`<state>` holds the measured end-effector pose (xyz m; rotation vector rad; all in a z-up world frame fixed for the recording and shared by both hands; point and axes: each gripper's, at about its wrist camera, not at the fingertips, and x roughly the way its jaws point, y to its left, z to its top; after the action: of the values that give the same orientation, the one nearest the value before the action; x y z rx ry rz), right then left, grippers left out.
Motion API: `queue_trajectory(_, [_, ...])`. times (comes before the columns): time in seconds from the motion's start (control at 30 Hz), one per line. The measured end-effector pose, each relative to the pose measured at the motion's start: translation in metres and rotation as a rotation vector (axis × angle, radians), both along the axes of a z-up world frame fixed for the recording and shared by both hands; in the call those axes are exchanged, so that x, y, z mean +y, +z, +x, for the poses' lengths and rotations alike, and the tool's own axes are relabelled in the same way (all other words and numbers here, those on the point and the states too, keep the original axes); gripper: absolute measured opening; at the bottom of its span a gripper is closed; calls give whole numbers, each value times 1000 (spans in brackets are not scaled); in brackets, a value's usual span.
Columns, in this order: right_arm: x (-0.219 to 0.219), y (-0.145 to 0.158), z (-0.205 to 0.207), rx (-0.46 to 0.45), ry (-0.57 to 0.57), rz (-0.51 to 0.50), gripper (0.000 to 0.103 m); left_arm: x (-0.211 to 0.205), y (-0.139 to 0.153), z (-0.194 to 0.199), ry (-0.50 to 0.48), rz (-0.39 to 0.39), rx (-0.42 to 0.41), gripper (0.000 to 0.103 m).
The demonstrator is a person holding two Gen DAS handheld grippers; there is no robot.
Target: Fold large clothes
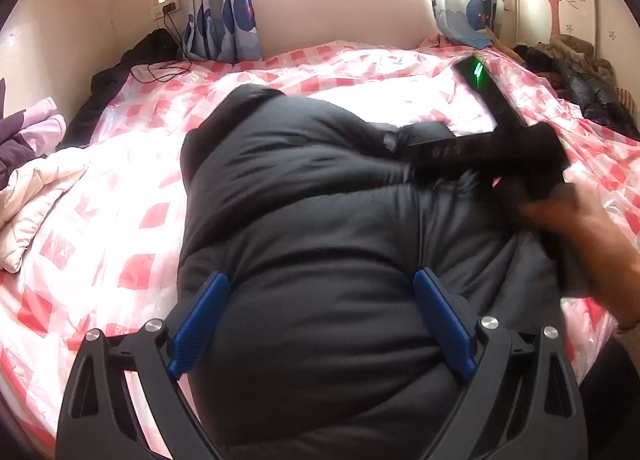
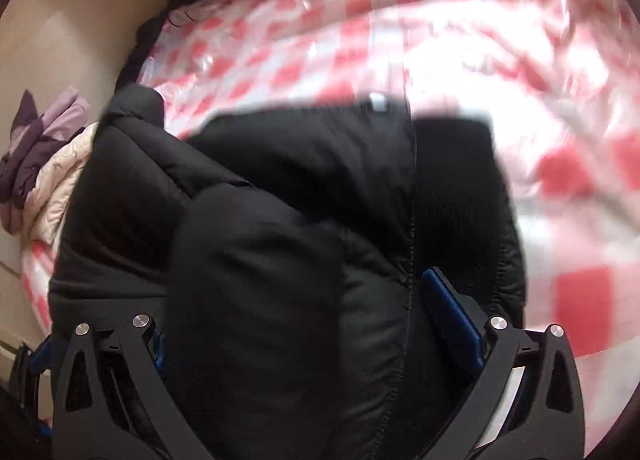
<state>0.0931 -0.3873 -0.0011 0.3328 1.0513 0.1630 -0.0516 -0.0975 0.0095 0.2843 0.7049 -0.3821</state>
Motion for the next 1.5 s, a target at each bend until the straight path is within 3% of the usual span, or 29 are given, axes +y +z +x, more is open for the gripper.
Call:
queue_trajectory(0.1, [-2, 22, -15, -35, -15, -41, 97, -2, -1, -2, 0, 27, -1, 90])
queue_trajectory(0.23, [-14, 47, -60, -116, -39, -52, 97, 8, 7, -8, -11, -4, 11, 90])
queue_trajectory(0.3, [-24, 47, -76, -124, -65, -44, 97, 21, 16, -12, -3, -57, 11, 90])
queue_trajectory(0.43, [-17, 23, -79, -90, -100, -8, 97, 64, 16, -2, 111, -191, 78, 91])
queue_trajectory(0.5, [-11, 5, -81, -74, -112, 27, 97, 69, 3, 6, 103, -188, 126, 91])
queue_trajectory(0.6, [11, -16, -70, -77, -130, 93, 97, 70, 2, 7, 129, -157, 110, 91])
queue_trajectory(0.77, [52, -25, -40, -62, -35, 157, 97, 80, 0, 17, 165, -103, 106, 94])
queue_trajectory(0.97, [13, -5, -73, -24, -38, 203, 97, 72, -9, 10, 116, -1, 107, 96])
queue_trajectory(1.13, [24, 76, -153, -232, 65, -20, 97, 74, 16, -10, 183, -47, 89, 96])
queue_trajectory(1.2, [36, 93, -184, -271, 81, -78, 97, 70, 20, -16, 197, -38, 97, 96])
queue_trajectory(1.3, [62, 101, -213, -262, 74, -235, 97, 67, 27, -29, 213, -37, 94, 96])
queue_trajectory(1.5, [97, 103, -238, -239, 44, -291, 97, 71, 31, -50, 250, -32, 117, 96])
